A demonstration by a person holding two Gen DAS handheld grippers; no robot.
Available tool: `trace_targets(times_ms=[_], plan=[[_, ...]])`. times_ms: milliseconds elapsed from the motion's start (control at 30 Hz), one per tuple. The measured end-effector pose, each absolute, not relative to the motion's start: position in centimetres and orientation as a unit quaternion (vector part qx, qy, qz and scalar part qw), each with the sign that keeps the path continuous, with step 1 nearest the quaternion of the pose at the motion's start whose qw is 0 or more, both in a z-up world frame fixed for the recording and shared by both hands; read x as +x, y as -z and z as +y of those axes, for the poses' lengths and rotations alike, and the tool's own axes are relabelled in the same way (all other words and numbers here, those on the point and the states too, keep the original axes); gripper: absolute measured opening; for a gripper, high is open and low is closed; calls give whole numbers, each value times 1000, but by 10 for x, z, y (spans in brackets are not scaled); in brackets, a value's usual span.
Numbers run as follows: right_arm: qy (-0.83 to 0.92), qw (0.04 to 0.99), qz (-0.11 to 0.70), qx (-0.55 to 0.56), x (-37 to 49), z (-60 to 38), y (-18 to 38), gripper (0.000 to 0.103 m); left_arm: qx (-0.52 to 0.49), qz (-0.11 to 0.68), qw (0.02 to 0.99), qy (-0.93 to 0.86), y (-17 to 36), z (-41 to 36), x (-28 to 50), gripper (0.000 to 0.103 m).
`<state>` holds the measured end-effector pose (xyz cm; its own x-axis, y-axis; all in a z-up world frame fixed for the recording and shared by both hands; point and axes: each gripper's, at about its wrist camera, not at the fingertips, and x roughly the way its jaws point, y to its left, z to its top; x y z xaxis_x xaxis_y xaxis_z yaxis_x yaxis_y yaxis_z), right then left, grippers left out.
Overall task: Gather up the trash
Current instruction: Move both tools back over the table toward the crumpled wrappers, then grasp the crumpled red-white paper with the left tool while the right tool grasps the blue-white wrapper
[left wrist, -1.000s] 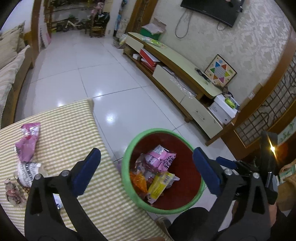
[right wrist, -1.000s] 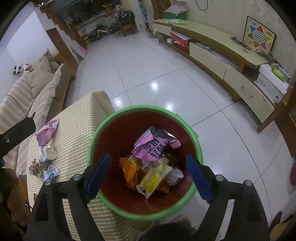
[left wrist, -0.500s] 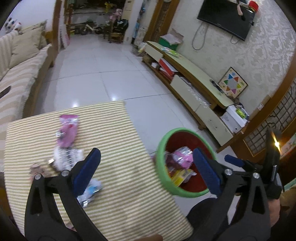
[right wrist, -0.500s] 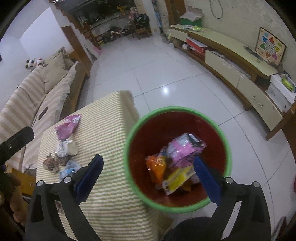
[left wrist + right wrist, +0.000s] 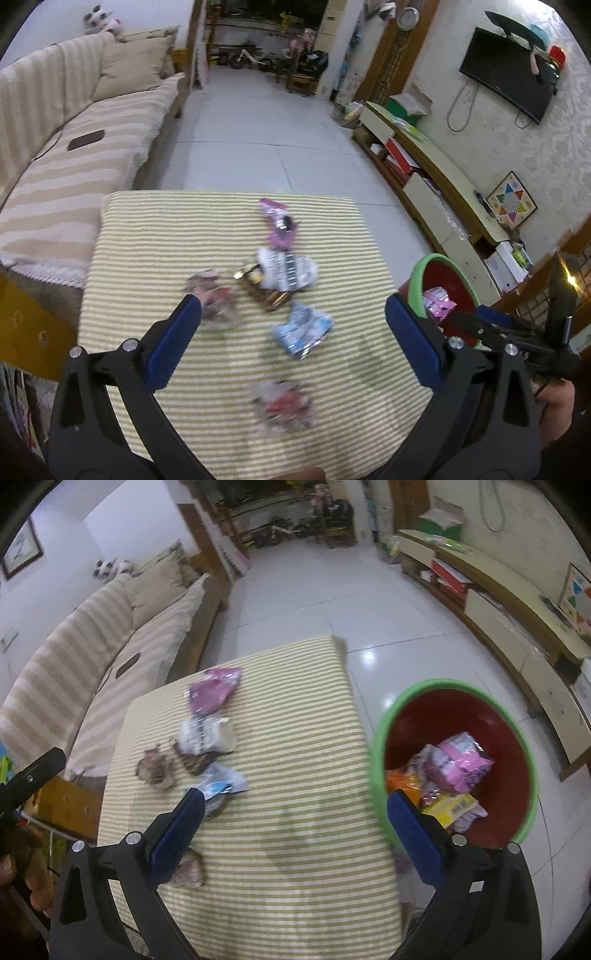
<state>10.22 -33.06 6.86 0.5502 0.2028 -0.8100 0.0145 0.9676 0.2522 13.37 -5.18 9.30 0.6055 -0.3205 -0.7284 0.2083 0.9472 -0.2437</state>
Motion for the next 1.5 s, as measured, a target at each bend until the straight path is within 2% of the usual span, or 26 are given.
trace_targets(times_ms=[300, 833, 900, 1033, 1133, 1500], plan=[[-74, 872, 477, 77, 97, -284, -64, 96, -67, 452, 874, 167, -66, -18, 109, 98], [-84, 860, 498, 73, 106, -270, -46, 96, -3, 537, 821, 196, 38, -74, 100, 96], [-85, 857, 502, 76, 109, -270, -43, 96, 0, 539, 820, 193, 43, -76, 103, 89], [-89, 850, 514, 80, 115, -267, -31, 96, -20, 556, 808, 193, 56, -68, 112, 52], [-95, 845, 519, 81, 121, -262, -25, 96, -47, 554, 809, 193, 55, -53, 116, 42], [-110, 821, 552, 91, 158, -233, 13, 96, -108, 518, 840, 116, 29, 26, 129, 39]])
